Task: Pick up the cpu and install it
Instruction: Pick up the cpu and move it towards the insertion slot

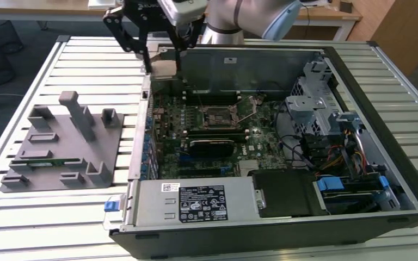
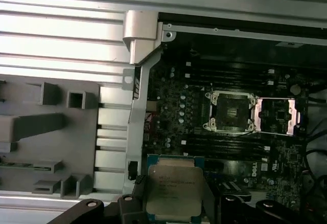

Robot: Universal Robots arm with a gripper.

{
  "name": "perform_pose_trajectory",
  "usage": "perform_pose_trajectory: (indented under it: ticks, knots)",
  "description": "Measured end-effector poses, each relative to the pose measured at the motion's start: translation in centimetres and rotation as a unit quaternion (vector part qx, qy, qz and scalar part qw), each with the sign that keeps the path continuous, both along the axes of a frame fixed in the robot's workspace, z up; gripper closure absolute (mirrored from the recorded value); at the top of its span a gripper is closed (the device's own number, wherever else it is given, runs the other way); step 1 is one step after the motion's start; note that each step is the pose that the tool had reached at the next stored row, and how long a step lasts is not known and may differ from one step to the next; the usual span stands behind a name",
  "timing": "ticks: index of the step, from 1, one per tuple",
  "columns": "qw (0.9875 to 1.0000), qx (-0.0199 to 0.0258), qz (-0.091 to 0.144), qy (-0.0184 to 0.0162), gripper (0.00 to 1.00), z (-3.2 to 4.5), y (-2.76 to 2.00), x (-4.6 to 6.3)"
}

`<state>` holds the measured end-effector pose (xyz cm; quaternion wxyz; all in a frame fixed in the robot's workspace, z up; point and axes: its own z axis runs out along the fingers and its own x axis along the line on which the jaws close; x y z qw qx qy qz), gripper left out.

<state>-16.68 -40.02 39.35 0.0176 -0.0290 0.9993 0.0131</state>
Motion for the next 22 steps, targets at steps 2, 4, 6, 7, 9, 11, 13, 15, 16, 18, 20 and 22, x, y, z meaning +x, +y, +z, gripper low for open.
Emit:
perform_pose_trajectory:
  ticks: [2,4,6,7,9,11,13,15,16,18,20,22]
  knots:
    - [1.0000,0.0001,0.000,-0.0012,0.47,-0.05,0.00,0.9]
    - [1.0000,0.0001,0.000,-0.0023,0.47,-0.09,0.00,1.8]
    - [1.0000,0.0001,0.000,-0.0036,0.47,-0.15,0.00,2.7]
    - [1.0000,0.0001,0.000,-0.0043,0.47,-0.17,0.00,3.2]
    - [1.0000,0.0001,0.000,-0.0055,0.47,-0.21,0.00,4.1]
    - [1.0000,0.0001,0.000,-0.0068,0.47,-0.26,0.00,5.0]
    - [1.0000,0.0001,0.000,-0.0081,0.47,-0.31,0.00,5.9]
    - [1.0000,0.0001,0.000,-0.0093,0.47,-0.35,0.00,6.8]
    - [1.0000,0.0001,0.000,-0.0099,0.47,-0.38,0.00,7.3]
    - [0.9999,0.0001,0.000,-0.0111,0.47,-0.43,0.00,8.2]
    - [0.9999,0.0002,0.000,-0.0123,0.47,-0.48,0.00,9.1]
    - [0.9999,0.0002,0.000,-0.0136,0.47,-0.52,0.00,10.0]
